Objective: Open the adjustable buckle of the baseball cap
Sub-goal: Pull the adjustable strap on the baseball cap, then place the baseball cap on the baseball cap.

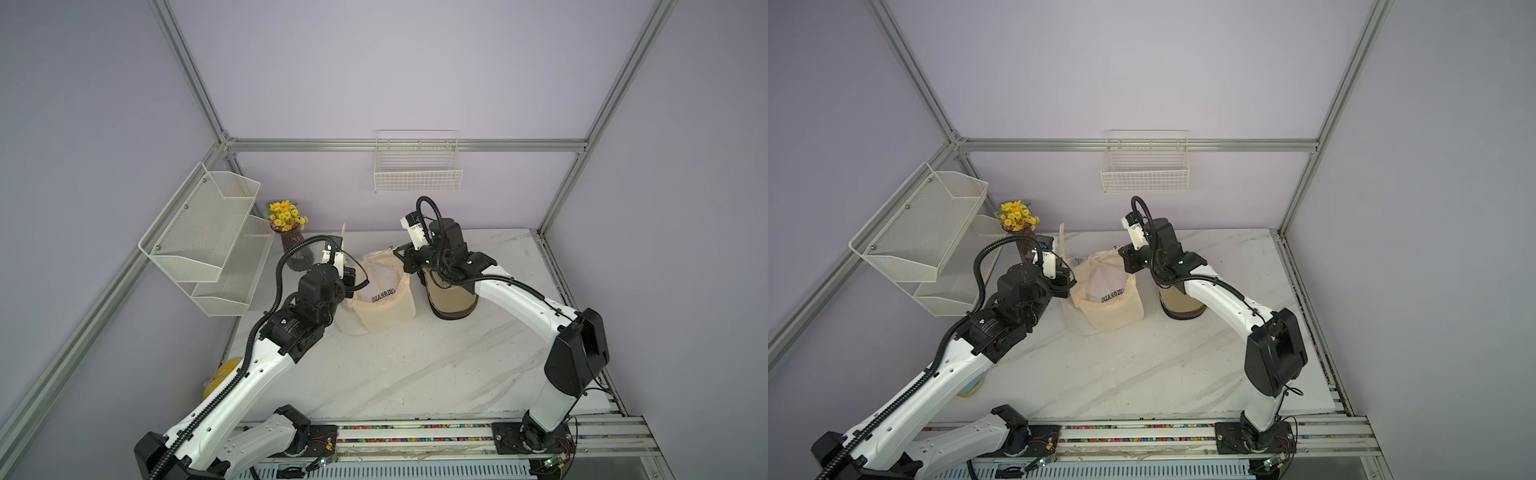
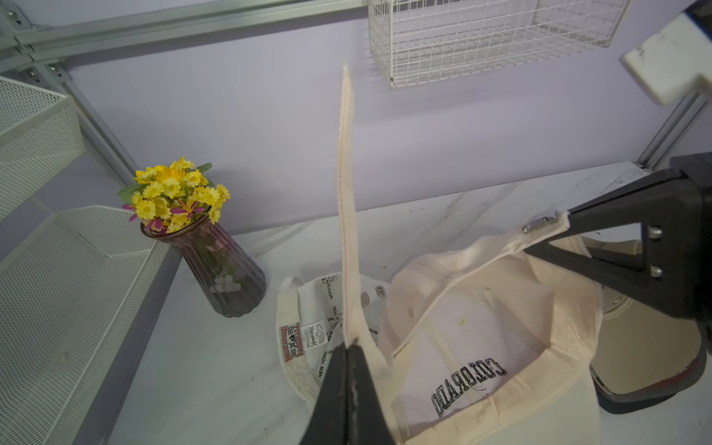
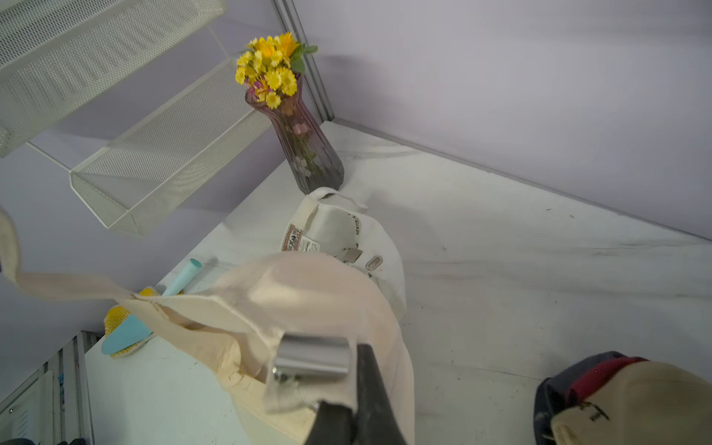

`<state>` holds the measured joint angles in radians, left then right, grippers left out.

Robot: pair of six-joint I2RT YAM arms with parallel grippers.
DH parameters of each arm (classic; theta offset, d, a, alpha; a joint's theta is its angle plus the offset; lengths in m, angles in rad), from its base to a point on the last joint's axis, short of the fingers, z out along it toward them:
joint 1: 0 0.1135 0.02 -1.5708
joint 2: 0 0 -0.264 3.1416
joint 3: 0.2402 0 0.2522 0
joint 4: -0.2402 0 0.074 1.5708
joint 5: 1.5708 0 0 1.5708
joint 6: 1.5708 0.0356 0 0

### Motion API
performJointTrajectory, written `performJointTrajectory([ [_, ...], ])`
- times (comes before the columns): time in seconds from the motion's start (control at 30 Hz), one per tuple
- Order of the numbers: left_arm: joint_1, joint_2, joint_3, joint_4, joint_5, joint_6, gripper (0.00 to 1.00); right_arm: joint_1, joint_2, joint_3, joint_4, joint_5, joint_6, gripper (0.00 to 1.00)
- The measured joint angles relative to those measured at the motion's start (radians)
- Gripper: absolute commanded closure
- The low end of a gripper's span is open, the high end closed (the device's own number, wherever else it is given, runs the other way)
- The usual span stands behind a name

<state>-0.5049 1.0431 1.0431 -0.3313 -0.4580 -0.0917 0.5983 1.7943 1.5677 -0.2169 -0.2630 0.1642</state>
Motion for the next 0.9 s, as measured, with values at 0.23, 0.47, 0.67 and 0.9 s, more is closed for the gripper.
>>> performJointTrajectory([
  [0.23, 0.192, 0.109, -0.039, 0.009, 0.119, -0.006, 1.0, 0.0, 0.258, 0.13, 0.015, -0.057, 0.018, 1.0],
  [0.47, 0.272, 0.209, -0.045, 0.055, 0.169, -0.032, 1.0, 0.0, 0.327, 0.172, 0.007, -0.093, 0.019, 1.0],
  [0.67, 0.28, 0.218, -0.077, 0.105, 0.151, -0.074, 0.8, 0.008, 0.349, 0.323, -0.042, -0.101, 0.007, 0.78],
  [0.9, 0.287, 0.193, -0.127, 0.098, 0.114, -0.091, 0.13, 0.023, 0.345, 0.34, -0.078, -0.046, -0.011, 0.31],
])
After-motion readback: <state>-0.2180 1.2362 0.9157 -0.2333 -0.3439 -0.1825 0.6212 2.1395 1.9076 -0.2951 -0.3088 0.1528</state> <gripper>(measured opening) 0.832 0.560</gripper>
